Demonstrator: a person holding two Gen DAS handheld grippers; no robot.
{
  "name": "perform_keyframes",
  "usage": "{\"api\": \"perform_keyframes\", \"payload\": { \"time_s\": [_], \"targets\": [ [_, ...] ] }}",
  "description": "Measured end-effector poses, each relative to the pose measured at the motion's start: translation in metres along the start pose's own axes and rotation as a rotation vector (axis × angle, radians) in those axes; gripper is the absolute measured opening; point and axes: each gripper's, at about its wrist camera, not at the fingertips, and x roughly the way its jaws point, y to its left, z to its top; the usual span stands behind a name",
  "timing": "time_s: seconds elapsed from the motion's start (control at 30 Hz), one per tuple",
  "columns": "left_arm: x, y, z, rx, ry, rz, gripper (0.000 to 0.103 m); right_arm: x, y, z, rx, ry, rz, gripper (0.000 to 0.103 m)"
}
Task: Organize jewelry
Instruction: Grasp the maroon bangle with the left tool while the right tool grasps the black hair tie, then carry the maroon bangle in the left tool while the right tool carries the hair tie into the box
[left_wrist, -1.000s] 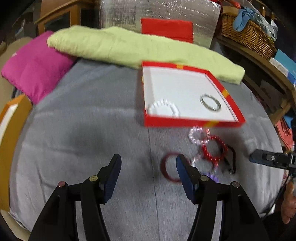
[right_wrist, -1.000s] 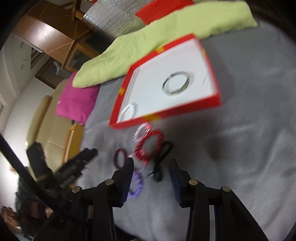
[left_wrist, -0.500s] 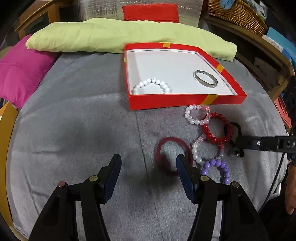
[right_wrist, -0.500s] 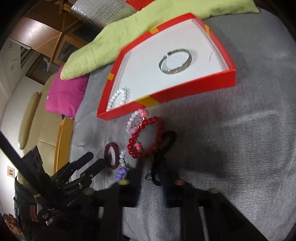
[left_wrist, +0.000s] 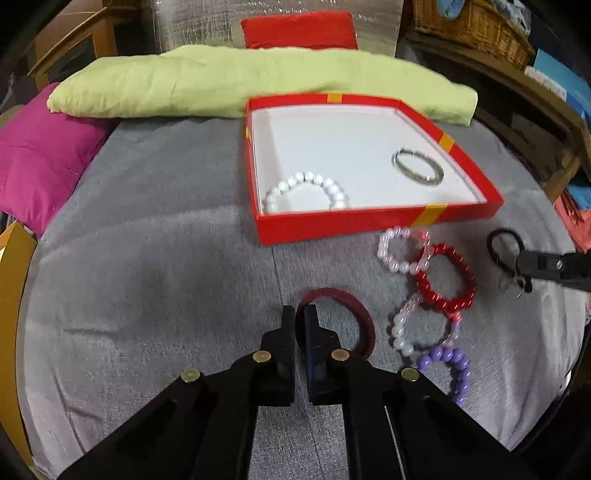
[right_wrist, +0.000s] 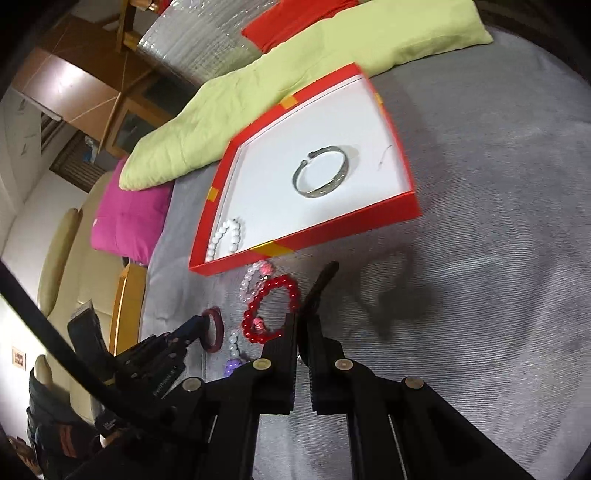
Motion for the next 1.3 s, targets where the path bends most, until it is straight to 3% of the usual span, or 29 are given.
{"api": "perform_keyframes", "payload": {
  "time_s": [0.57,1.3],
  "targets": [
    [-0.041,0.006,0.018,-0.077,-0.204,0.022,0.005,-0.029,0.023,-0.001,-0.08,-0.168,0.08,0.006],
    [-0.022,-0.011,0.042,-0.102,-0.194,0.023,0.005,-0.02,0.016,0.01,-0.045,-0.201,0.062,0.006]
  ]
}}
